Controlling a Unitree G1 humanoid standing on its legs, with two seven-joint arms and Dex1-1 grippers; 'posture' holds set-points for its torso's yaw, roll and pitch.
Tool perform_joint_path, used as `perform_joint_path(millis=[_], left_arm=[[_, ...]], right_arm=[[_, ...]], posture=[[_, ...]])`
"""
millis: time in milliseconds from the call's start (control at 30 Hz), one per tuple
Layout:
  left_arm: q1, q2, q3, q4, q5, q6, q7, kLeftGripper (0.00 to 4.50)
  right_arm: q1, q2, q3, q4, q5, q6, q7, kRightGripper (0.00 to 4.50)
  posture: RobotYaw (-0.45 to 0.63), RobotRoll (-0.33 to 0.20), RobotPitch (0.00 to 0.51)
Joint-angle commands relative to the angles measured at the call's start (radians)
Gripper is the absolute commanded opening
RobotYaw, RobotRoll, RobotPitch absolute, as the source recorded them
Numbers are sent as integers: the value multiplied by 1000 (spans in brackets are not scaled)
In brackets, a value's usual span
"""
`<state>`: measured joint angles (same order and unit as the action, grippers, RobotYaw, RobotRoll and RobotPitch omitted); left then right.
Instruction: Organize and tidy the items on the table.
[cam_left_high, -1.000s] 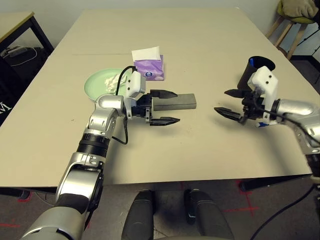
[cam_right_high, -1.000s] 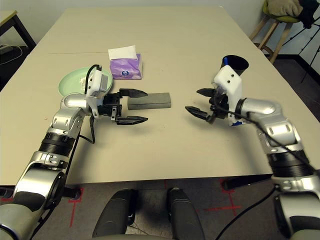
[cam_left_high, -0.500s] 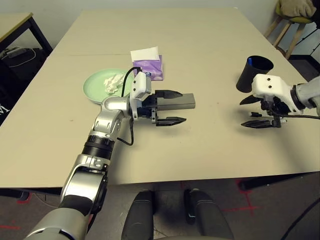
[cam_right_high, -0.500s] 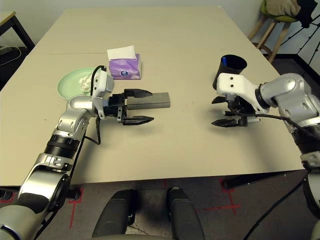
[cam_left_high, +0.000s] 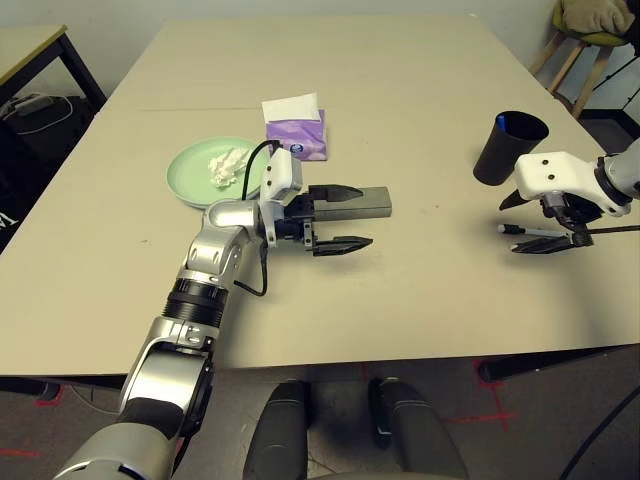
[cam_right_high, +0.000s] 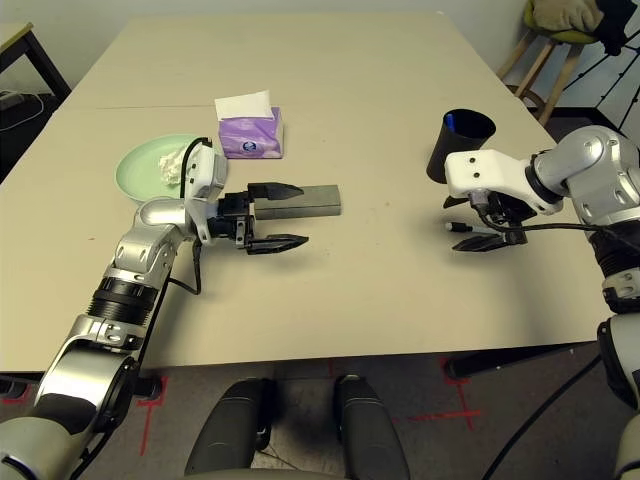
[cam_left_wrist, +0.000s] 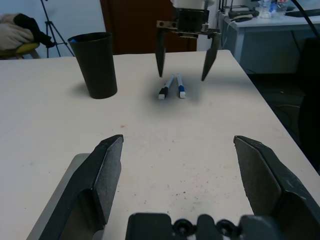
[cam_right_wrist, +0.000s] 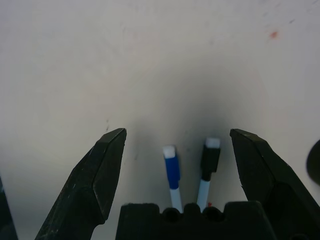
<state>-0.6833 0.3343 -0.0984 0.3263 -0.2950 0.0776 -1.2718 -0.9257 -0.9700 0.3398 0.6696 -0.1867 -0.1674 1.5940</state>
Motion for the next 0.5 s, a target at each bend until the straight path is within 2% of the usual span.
perform_joint_path(millis=[33, 500], left_arm=[[20, 0, -1, -44, -24, 17, 14, 4480], [41, 16, 2, -91, -38, 50, 43, 4480]], right_arm=[[-22, -21, 14, 58, -42, -56, 11, 4500], [-92, -24, 64, 220, -144, -205, 18, 4500]], posture=[[117, 0, 171], [120, 0, 202]])
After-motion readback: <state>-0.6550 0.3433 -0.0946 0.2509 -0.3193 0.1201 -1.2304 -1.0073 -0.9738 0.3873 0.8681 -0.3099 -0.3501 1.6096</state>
